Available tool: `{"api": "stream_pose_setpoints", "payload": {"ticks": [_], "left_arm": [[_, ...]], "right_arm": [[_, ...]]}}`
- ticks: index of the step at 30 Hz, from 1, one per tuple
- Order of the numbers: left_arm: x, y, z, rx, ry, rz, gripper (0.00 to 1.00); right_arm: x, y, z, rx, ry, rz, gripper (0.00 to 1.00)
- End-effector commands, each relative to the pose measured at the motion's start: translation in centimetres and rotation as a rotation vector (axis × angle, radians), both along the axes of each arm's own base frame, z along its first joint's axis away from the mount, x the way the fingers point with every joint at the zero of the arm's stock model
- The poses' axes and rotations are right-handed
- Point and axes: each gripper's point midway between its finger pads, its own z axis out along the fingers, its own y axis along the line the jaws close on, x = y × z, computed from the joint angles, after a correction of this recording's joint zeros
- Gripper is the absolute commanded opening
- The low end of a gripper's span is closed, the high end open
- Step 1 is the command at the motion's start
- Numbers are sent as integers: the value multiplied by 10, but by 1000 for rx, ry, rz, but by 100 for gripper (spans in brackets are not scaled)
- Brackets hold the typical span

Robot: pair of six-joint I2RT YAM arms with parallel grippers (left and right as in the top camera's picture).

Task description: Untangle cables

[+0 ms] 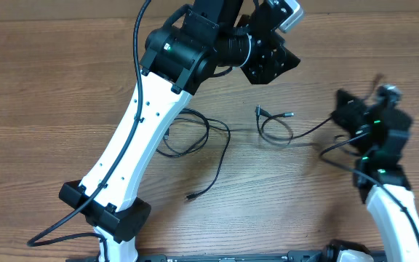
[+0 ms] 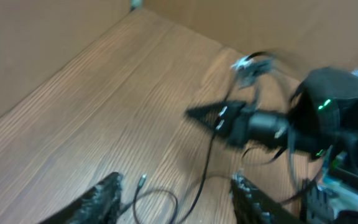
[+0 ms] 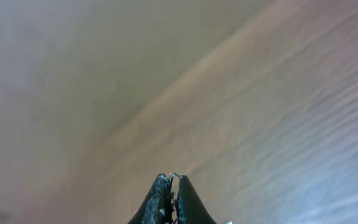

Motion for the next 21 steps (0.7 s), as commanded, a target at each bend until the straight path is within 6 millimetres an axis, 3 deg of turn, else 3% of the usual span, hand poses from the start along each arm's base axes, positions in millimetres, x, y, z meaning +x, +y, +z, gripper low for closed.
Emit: {"api": "stream_pose_setpoints", "payload": {"ticks": [1,3,6,8,12,17,21], "left_arm": [[13,6,-12,54,-9,68,61],[15,8,-14,67,-13,85,67],[18,12,-16,86,-14,106,72],[17,13,-19,96,-7,111,79],[20,19,-25,129,-2,140,84],[25,25,-30,164,-9,179,98],[26,27,-31,170,-9,185,100]], "right_arm": [[1,-13,42,4,-98,36,4],[-2,-17,43,19,-95,53,4],[-7,-49,32,11,-41,-98,4],[-10,-71,36,-11,-38,-178,4],[-8,-89,83,-97,-126,-166,4],[-18,-145,145,-213,-152,-373,4],[-9,-178,172,-306,-144,-441,4]]}}
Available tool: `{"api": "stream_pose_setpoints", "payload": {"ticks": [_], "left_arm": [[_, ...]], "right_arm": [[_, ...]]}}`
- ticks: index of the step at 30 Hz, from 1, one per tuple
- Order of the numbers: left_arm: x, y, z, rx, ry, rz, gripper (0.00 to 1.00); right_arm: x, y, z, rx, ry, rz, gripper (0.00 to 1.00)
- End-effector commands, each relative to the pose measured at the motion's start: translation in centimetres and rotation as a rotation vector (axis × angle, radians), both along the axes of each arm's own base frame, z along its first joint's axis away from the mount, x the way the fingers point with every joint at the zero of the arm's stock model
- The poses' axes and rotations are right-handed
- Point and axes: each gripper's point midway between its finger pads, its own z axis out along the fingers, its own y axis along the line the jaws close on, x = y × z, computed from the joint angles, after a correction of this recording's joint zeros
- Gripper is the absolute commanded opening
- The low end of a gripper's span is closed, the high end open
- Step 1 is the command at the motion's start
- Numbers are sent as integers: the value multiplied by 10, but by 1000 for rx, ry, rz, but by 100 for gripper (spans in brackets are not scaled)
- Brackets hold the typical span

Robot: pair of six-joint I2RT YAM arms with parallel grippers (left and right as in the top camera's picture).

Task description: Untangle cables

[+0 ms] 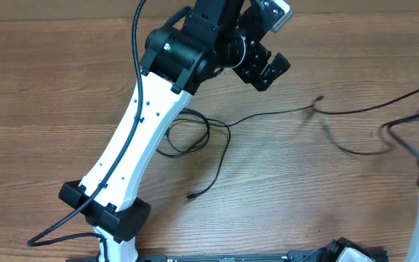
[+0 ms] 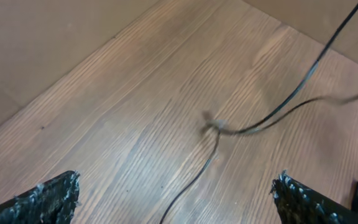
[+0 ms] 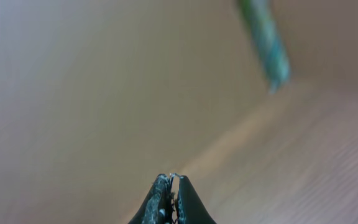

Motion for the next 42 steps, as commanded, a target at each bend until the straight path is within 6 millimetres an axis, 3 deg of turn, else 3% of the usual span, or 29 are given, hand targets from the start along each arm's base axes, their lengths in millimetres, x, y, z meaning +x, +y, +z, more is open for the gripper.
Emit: {"api": "stream_pose_setpoints", "payload": {"ticks": [1,5,9,16,19,23,29,37,42], "left_arm": [[6,2,-9,27,6,21,100],[5,2,-10,30,7,23,100],[8,6,-12,48,4,43,100],[8,14,-19,90,15,74,100],[9,15,-23,99,21,79,100],[7,16,-33,118,49,78,100],[10,13,-75,173,139,79,100],[21,3,-140,215,309,132,100],[23,-3,-186,247,433,160,100]], "right_arm": [[8,-37,11,-91,47,-107,4],[22,-78,-14,-120,159,-205,4],[32,-112,-70,-83,295,-281,4],[46,-124,-183,-82,584,-202,4],[44,-123,-217,-37,662,-183,4],[42,-121,-223,-27,679,-179,4],[25,-108,-233,24,765,-157,4],[16,-58,-259,230,820,34,4],[9,-37,-271,426,808,25,4]]}}
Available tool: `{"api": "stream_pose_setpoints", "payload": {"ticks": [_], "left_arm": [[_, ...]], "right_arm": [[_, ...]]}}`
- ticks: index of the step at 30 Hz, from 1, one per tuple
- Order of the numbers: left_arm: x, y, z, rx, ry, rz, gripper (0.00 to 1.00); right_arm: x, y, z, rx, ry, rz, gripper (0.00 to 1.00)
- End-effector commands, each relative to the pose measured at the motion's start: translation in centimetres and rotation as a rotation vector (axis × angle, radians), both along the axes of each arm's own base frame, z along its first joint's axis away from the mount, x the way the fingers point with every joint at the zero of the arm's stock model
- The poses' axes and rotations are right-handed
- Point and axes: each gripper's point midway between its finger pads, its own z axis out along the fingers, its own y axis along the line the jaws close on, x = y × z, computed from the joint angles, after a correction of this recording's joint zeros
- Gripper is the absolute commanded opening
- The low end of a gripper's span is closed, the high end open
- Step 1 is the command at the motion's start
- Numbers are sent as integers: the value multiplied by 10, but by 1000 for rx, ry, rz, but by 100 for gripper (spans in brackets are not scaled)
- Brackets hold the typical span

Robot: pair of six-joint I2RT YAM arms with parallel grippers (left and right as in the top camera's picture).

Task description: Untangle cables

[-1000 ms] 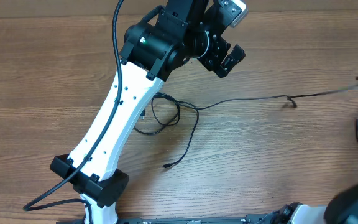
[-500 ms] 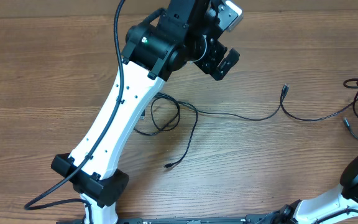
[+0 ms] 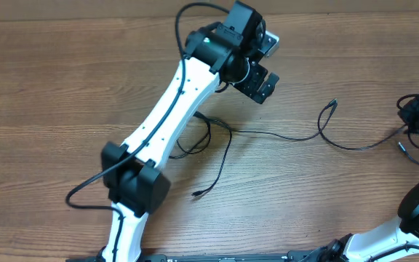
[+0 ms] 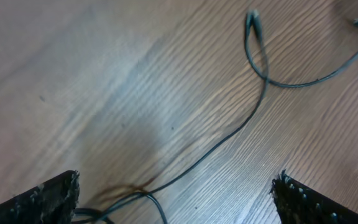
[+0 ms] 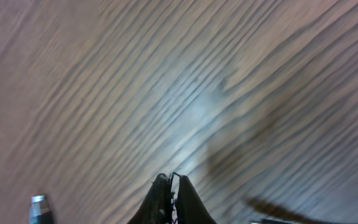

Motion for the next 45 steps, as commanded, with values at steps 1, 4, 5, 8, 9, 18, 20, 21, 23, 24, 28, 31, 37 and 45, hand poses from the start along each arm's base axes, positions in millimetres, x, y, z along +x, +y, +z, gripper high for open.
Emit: {"api": "stream_pose_setpoints", "payload": {"ticks": [1,4,5,8,9,18,20,21,23,24,28,31,37,45], "left_arm": [[-1,-5,-33,12,100,39,100],[0,-6,-62,45,149,41,100],[0,-6,-70,54,166,48,100],[0,-6,-91,75,213,73,100],[0,-5,-96,80,224,79,99],[4,-8,-104,76,218,79,77],[4,-8,-104,77,218,79,91],[4,-8,-104,77,217,78,97],[4,-9,-103,76,205,59,100],[4,-11,-103,75,196,39,100],[-17,-35,-95,-1,152,-243,100],[-32,-53,-88,-61,126,-384,100],[-51,-69,-92,-24,74,-508,100],[-56,-55,-132,205,12,-546,100]], "right_arm": [[6,13,15,103,-75,-72,4],[5,13,14,124,-75,-105,4],[5,13,14,122,-75,-105,4],[7,11,16,115,-86,-104,4],[9,10,17,110,-94,-103,4],[22,-2,27,57,-162,-101,8],[24,-7,29,31,-170,-110,8],[24,-9,30,19,-172,-115,8],[25,-12,31,8,-178,-118,8],[26,-12,32,5,-182,-118,8],[27,-13,33,2,-187,-118,8],[27,-13,32,2,-186,-118,8],[26,-12,32,6,-182,-118,8],[24,-11,30,13,-171,-118,8]]}}
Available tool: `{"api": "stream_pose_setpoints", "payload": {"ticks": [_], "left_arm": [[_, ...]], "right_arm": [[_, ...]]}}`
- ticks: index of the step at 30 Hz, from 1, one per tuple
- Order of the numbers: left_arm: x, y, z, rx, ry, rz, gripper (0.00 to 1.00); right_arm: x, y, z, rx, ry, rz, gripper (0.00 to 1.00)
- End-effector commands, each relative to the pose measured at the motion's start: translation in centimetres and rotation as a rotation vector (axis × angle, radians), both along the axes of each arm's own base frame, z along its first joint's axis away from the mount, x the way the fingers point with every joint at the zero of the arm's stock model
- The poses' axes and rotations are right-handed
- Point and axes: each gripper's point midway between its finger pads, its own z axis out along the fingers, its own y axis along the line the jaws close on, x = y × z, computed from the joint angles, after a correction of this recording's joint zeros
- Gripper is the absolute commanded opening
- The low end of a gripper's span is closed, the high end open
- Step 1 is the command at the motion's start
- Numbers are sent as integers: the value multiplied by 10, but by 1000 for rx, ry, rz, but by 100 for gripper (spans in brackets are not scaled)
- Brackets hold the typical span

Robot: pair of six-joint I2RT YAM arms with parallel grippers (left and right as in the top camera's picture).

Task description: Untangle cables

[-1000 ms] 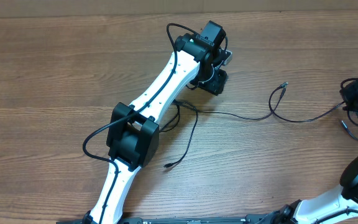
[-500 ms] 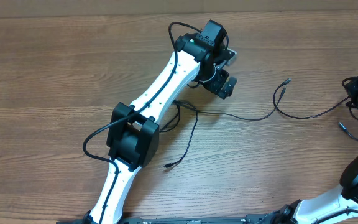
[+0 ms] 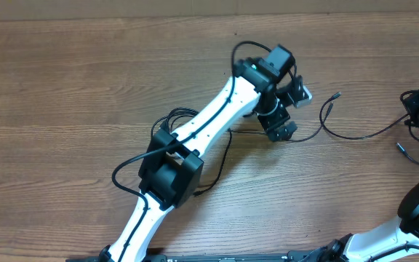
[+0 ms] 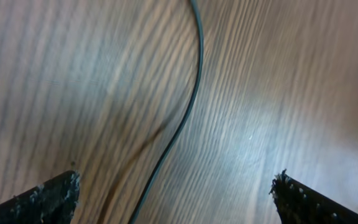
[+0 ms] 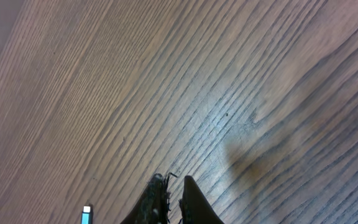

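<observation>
A thin black cable (image 3: 355, 135) runs along the table from under my left arm to my right gripper (image 3: 418, 109) at the right edge. One plug (image 3: 336, 95) of it lies free. In the right wrist view the right gripper (image 5: 176, 186) is low over the wood, shut on the cable with only a narrow gap between its fingers. My left gripper (image 3: 289, 110) hangs wide open over the cable's middle. In the left wrist view the cable (image 4: 191, 93) passes between the left gripper's (image 4: 173, 190) spread fingers, untouched.
A loose coil of cable (image 3: 174, 113) lies partly hidden under my left arm, with a strand (image 3: 222, 154) trailing toward the front. Another plug (image 3: 401, 148) lies near the right edge, and this plug (image 5: 86, 213) also shows by the right fingers.
My left gripper has moved right and toward the front, from beside the cable to right over it, still open. The right gripper stayed at the right edge; its fingers now show a small gap.
At first my right gripper held the cable right of the middle, with small loops on the table. Then the right arm was at the right edge and the cable stretched out. Later the cable lay drawn from the left coil to that edge, and the left gripper now hangs over it.
</observation>
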Motion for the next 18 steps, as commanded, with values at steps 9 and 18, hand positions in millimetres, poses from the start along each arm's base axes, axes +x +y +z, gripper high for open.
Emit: {"api": "stream_pose_setpoints", "payload": {"ticks": [9,18], "left_arm": [[13,26,-54,160,-138,-76,98],[4,35,-65,191,-104,-91,88]], "right_arm": [[-1,-2,13,-24,-19,-10,8],[-1,-2,14,-26,-21,-10,8]]}}
